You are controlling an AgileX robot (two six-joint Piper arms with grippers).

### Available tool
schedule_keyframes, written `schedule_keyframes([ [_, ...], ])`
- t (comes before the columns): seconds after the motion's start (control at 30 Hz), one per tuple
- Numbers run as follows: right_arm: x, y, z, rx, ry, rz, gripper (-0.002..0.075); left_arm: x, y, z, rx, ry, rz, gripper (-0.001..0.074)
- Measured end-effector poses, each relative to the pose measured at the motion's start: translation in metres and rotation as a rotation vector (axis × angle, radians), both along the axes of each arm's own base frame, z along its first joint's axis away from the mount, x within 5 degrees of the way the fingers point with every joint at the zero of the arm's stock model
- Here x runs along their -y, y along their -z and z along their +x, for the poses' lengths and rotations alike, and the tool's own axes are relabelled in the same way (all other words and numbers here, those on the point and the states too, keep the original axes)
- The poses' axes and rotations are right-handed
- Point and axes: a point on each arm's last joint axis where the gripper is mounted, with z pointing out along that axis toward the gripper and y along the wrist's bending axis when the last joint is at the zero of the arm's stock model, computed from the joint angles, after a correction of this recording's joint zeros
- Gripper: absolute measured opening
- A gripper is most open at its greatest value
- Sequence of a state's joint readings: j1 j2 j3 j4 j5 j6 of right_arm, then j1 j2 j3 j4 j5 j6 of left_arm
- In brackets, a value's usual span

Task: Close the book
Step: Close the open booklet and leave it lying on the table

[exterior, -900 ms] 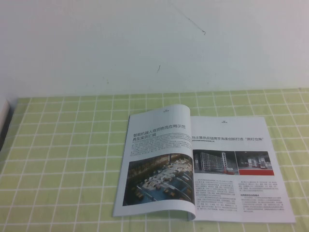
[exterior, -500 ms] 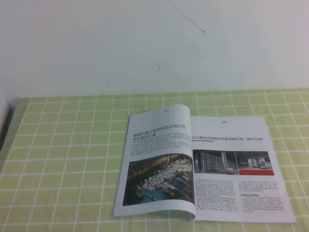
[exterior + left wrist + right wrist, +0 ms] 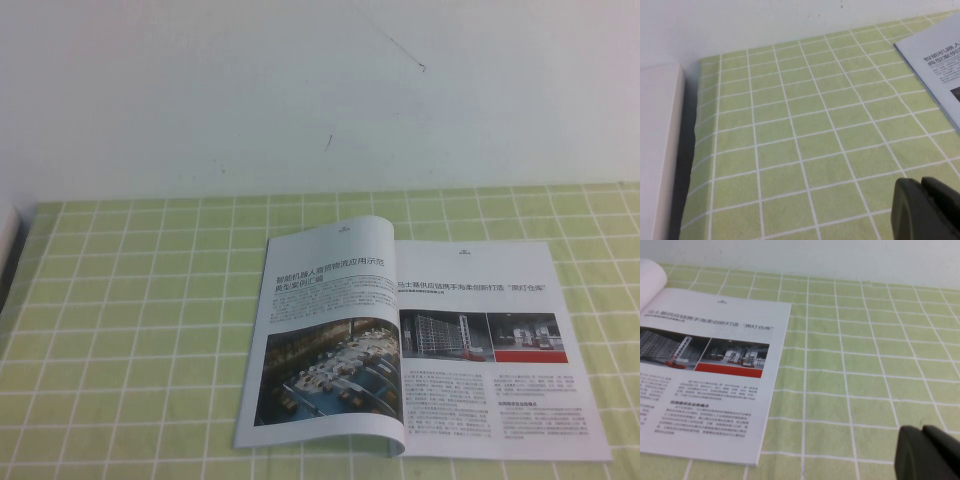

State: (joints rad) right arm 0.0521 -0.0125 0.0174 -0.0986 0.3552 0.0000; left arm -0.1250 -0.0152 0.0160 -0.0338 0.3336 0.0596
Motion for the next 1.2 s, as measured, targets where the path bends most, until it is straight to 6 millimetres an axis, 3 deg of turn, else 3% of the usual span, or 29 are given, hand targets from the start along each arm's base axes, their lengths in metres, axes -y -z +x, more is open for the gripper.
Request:
schedule_keyframes([
  [0.37, 0.0, 0.0, 0.0, 0.0, 0.0, 0.0, -0.0003, 0.0, 0.0, 0.0, 0.006, -0.001, 0.017, -0.0004],
  [0.6, 0.0, -0.001, 0.001, 0.02, -0.002, 0.003, -0.0003, 0.0, -0.007, 0.002, 0.096, -0.002, 0.01, -0.0004],
  [0.7, -0.001, -0.006, 0.003, 0.096, -0.009, 0.006, -0.0003, 0.0, -0.016, 0.004, 0.201, -0.004, -0.007, -0.0003],
  [0.9, -0.004, -0.035, 0.005, 0.42, -0.036, 0.021, -0.0003, -0.001, -0.045, 0.001, 0.51, -0.01, -0.074, -0.0004],
  [1.2, -0.006, -0.072, -0.006, 0.846, -0.072, 0.054, -0.0003, -0.003, -0.073, -0.01, 0.842, -0.006, -0.157, -0.0004],
])
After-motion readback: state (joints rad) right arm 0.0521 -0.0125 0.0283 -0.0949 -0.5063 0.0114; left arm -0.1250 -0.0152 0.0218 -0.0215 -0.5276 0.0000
